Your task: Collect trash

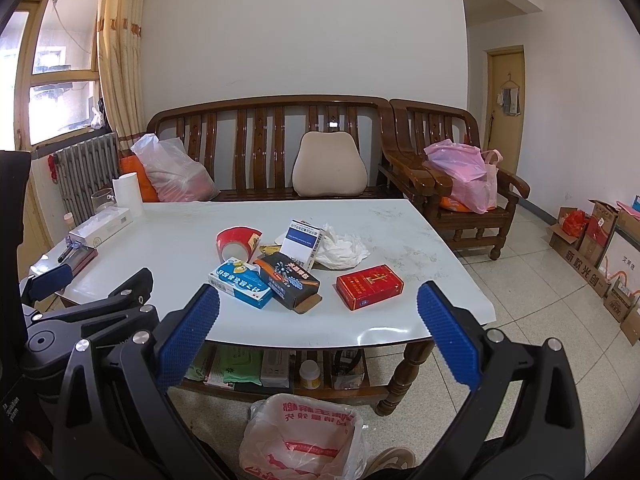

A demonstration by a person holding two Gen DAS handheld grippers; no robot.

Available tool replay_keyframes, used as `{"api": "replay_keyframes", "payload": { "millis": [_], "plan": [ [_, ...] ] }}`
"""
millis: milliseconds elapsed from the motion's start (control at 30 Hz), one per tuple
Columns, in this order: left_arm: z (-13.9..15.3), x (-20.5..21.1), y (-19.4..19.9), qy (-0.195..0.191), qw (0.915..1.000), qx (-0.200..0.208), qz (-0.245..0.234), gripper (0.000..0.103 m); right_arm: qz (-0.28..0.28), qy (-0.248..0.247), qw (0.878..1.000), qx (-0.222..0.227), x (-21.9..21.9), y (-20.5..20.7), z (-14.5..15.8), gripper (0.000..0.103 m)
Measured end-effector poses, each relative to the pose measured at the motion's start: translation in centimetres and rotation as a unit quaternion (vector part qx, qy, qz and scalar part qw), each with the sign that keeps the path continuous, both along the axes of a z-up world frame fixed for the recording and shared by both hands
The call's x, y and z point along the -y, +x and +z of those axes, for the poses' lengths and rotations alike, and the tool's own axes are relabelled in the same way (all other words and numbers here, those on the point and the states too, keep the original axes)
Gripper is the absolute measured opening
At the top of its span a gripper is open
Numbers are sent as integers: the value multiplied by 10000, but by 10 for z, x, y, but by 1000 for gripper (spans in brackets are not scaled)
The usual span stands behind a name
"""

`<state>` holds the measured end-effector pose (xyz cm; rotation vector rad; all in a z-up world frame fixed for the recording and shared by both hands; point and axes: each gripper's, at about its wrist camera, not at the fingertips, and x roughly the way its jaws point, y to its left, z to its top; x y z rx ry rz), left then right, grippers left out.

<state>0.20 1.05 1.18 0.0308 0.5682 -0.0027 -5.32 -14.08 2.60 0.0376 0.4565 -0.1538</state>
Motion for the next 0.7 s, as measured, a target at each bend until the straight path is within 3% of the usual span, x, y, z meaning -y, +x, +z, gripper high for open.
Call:
{"api": "replay_keyframes", "payload": {
  "millis": [100, 367, 567, 700],
  "plan": [
    [7, -3, 1, 14, 10000, 22, -23, 96, 54, -5, 10000, 18, 0, 2, 16, 97],
    [15, -5, 29, -112, 9994, -207, -238, 96, 236, -198, 9994, -134, -2, 28, 23, 97],
    [28, 0, 50, 250, 9988, -141, -388, 96, 187, -252, 9992, -261, 9, 53, 24, 97],
    [35, 8, 78, 422, 9950, -436, -791, 96, 297, -364, 9978, -464, 20, 72, 25, 97]
  ]
}}
